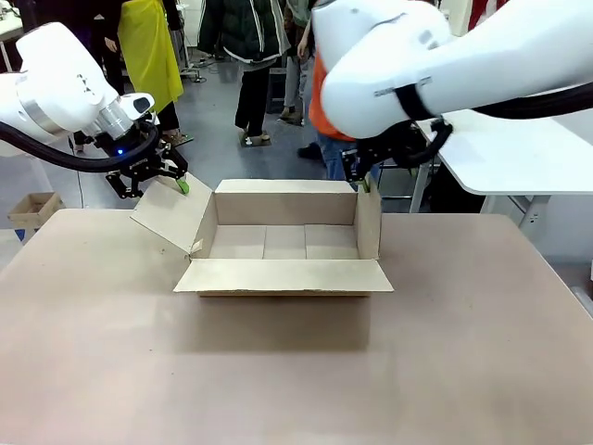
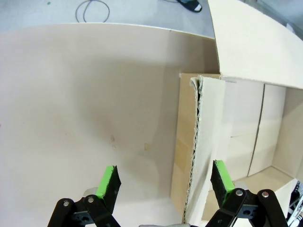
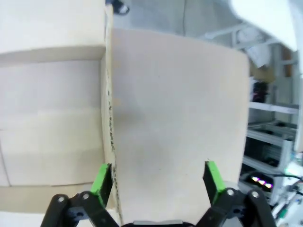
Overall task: Pack the gift set into the box.
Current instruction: Place both hands on the side flaps of the Package Box and spread them outward.
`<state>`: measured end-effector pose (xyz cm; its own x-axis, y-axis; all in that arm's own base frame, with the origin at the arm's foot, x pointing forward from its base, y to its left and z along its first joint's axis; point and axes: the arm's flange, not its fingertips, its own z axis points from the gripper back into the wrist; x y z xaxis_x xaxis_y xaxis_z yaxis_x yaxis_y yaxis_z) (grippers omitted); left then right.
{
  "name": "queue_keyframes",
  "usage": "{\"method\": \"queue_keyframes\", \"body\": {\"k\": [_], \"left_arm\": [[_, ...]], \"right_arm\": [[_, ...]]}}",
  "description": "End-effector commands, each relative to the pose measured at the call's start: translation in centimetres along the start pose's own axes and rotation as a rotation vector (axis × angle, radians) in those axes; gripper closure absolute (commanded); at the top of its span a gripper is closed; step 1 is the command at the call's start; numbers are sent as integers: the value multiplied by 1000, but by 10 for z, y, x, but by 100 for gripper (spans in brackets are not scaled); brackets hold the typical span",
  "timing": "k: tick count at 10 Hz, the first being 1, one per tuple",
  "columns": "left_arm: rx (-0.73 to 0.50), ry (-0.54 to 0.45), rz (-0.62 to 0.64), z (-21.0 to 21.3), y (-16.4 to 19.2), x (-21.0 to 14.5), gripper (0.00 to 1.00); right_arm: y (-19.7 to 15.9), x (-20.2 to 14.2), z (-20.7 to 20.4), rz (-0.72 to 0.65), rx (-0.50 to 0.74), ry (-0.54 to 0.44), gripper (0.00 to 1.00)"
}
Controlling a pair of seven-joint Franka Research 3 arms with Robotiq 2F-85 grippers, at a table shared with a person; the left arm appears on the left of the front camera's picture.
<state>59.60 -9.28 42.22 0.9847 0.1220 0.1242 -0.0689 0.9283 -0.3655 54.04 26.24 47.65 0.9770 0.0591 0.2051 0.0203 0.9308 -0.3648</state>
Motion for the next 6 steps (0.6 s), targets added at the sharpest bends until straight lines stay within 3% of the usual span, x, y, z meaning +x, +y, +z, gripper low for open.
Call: {"method": "queue_keyframes", "body": {"k": [1, 2, 5, 6], "left_arm": [[21, -9, 10, 2, 0, -1, 0], [21, -9, 10, 2, 0, -1, 0], [21, -9, 10, 2, 0, -1, 0], [21, -9, 10, 2, 0, -1, 0]], "right_arm": [[-36, -22, -30, -34, 193, -17, 0], [-60, -26, -44, -80, 304, -9, 0], [-97, -29, -84, -179, 428, 45, 0], [-75, -16, -60, -143, 302, 18, 0]]}}
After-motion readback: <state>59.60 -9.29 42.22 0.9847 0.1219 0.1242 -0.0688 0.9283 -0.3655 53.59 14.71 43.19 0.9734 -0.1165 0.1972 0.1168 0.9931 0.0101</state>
